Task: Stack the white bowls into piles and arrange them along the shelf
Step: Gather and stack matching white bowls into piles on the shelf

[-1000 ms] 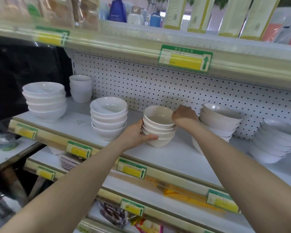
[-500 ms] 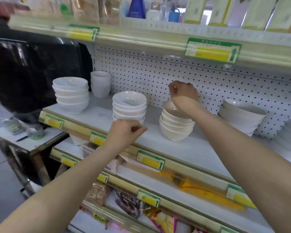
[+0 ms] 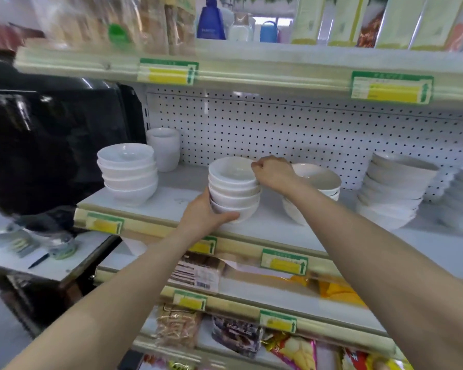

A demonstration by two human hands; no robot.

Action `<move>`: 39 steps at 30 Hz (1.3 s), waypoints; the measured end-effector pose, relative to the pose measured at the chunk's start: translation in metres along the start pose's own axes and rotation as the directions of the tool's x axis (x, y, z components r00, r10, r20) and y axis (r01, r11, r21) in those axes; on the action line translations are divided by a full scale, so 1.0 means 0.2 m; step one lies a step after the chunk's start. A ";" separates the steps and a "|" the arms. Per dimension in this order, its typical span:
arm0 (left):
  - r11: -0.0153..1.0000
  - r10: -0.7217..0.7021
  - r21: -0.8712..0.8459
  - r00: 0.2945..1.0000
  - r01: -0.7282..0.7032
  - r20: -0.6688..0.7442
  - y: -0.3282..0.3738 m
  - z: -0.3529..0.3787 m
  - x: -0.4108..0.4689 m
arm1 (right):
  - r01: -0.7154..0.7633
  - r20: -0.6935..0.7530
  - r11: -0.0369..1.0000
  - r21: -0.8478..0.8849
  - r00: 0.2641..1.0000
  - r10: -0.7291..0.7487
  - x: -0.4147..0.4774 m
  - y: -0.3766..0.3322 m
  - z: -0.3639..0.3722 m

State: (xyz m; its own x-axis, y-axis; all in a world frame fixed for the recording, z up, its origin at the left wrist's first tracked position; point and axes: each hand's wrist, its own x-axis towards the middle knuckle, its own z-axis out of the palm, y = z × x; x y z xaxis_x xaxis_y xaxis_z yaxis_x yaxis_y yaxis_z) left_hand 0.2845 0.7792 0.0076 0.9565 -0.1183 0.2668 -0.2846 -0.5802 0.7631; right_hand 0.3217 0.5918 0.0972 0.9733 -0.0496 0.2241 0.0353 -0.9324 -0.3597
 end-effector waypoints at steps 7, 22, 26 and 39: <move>0.987 -0.020 -0.160 0.997 0.032 0.079 0.00 -0.04 0.03 | -0.112 0.055 0.992 -0.063 0.992 0.116 0.02 -0.06 -0.03; 0.989 -0.022 -0.144 0.992 0.040 0.127 0.00 -0.07 0.06 | -0.131 0.093 0.977 -0.167 0.985 0.148 0.08 -0.10 -0.05; 0.993 -0.010 -0.119 0.990 0.027 0.139 0.02 -0.07 0.04 | -0.116 0.102 0.980 -0.161 0.986 0.133 0.09 -0.09 -0.04; 0.911 0.384 0.341 0.783 -0.234 -0.489 -0.17 -0.52 -0.05 | 0.257 -0.208 0.965 -0.057 0.942 -0.263 0.16 -0.53 0.02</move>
State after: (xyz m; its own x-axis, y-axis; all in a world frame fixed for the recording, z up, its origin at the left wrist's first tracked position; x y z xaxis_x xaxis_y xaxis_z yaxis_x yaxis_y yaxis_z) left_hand 0.2785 0.8844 0.0396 0.6080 0.0785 0.7901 -0.4610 -0.7753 0.4317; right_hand 0.3494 0.6903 0.1387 0.8605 0.1244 0.4941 0.2712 -0.9328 -0.2375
